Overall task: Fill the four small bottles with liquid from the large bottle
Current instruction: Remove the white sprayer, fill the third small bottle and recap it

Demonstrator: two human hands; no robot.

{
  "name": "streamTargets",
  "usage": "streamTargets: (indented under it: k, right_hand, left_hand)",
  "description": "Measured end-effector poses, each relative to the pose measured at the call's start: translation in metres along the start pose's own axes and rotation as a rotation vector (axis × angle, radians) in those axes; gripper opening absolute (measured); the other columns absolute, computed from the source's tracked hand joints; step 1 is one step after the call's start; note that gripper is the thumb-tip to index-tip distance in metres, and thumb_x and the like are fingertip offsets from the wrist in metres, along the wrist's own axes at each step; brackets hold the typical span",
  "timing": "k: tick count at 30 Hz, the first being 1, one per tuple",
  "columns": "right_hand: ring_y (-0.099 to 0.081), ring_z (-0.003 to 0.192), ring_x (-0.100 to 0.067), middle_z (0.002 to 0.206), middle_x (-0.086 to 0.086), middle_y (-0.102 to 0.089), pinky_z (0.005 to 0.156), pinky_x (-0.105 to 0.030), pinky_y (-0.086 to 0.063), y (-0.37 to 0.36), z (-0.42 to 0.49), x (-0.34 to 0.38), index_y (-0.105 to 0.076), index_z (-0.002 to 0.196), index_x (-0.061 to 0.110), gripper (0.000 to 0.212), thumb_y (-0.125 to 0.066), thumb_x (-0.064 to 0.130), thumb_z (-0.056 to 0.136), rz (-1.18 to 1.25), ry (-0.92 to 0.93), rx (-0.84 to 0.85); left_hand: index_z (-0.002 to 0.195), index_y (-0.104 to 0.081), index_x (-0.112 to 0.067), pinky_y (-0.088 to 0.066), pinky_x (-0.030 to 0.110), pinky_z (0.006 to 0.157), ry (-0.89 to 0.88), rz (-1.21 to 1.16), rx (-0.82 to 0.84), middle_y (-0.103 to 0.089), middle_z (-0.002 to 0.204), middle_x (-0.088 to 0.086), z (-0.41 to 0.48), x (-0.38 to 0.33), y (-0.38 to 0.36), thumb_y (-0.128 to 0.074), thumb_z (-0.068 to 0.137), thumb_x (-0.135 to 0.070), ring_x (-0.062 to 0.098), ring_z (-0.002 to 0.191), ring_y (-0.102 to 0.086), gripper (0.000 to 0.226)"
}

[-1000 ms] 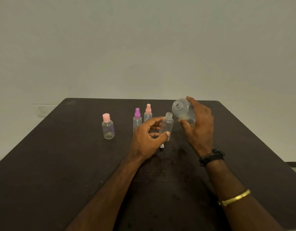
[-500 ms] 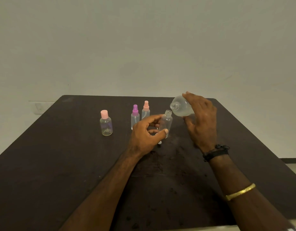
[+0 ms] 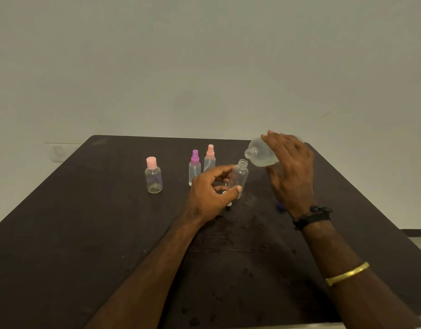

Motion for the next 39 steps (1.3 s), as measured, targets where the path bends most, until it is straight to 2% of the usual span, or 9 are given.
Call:
streamTargets:
  k: [3, 7, 11, 24, 39]
  right_hand:
    - [-0.05, 0.136, -0.027, 0.149, 0.003, -0.056, 0.111, -0.046, -0.033, 0.0004, -0.0004, 0.0005, -0.058, 0.142, 0.022, 0.062, -0.076, 0.002, 0.086, -0.003, 0.002, 0.003]
    - [-0.049, 0.137, -0.028, 0.149, 0.001, -0.056, 0.111, -0.046, -0.031, 0.0016, -0.0004, 0.0012, -0.058, 0.142, 0.021, 0.063, -0.077, 0.002, 0.086, -0.018, 0.01, 0.0]
    - [-0.05, 0.137, -0.028, 0.15, 0.001, -0.056, 0.11, -0.049, -0.034, 0.0027, 0.001, 0.0011, -0.058, 0.143, 0.021, 0.063, -0.076, 0.001, 0.087, -0.024, 0.023, -0.007]
    - [-0.048, 0.139, -0.028, 0.151, 0.002, -0.054, 0.111, -0.048, -0.031, 0.0066, 0.0034, 0.0028, -0.054, 0.145, 0.025, 0.075, -0.074, -0.01, 0.08, -0.06, 0.047, -0.006]
    - [-0.047, 0.14, -0.03, 0.152, 0.0, -0.053, 0.113, -0.046, -0.028, 0.0097, 0.0072, 0.001, -0.052, 0.146, 0.025, 0.077, -0.074, -0.008, 0.08, -0.068, 0.051, 0.007]
  left_hand:
    - [0.13, -0.065, -0.02, -0.058, 0.017, 0.079, -0.004, 0.005, 0.008, -0.069, 0.109, -0.016, 0.0, -0.0001, -0.0004, -0.08, 0.084, -0.014, 0.002, 0.1, -0.067, 0.049]
    - [0.132, -0.065, -0.017, -0.06, 0.019, 0.08, 0.003, 0.016, 0.006, -0.07, 0.111, -0.01, 0.0002, 0.0013, -0.0006, -0.08, 0.084, -0.016, 0.003, 0.1, -0.068, 0.05]
    - [0.13, -0.065, -0.02, -0.059, 0.017, 0.078, 0.007, 0.017, 0.014, -0.068, 0.109, -0.017, -0.0001, 0.0012, -0.0004, -0.08, 0.085, -0.016, 0.002, 0.1, -0.067, 0.048]
    - [0.132, -0.064, -0.016, -0.061, 0.021, 0.08, 0.019, 0.032, 0.022, -0.071, 0.112, -0.007, 0.0002, 0.0041, -0.0006, -0.081, 0.084, -0.018, 0.003, 0.099, -0.067, 0.051]
    - [0.131, -0.065, -0.016, -0.06, 0.02, 0.08, 0.031, 0.015, 0.029, -0.071, 0.111, -0.008, 0.0003, 0.0042, -0.0002, -0.081, 0.084, -0.018, 0.004, 0.099, -0.068, 0.05]
Point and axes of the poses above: each hand's wrist, its own z-axis towards the middle knuckle, its own y-axis out of the back of the hand, x = y × z, the point moved 6 cm from there along z, towards the middle knuckle
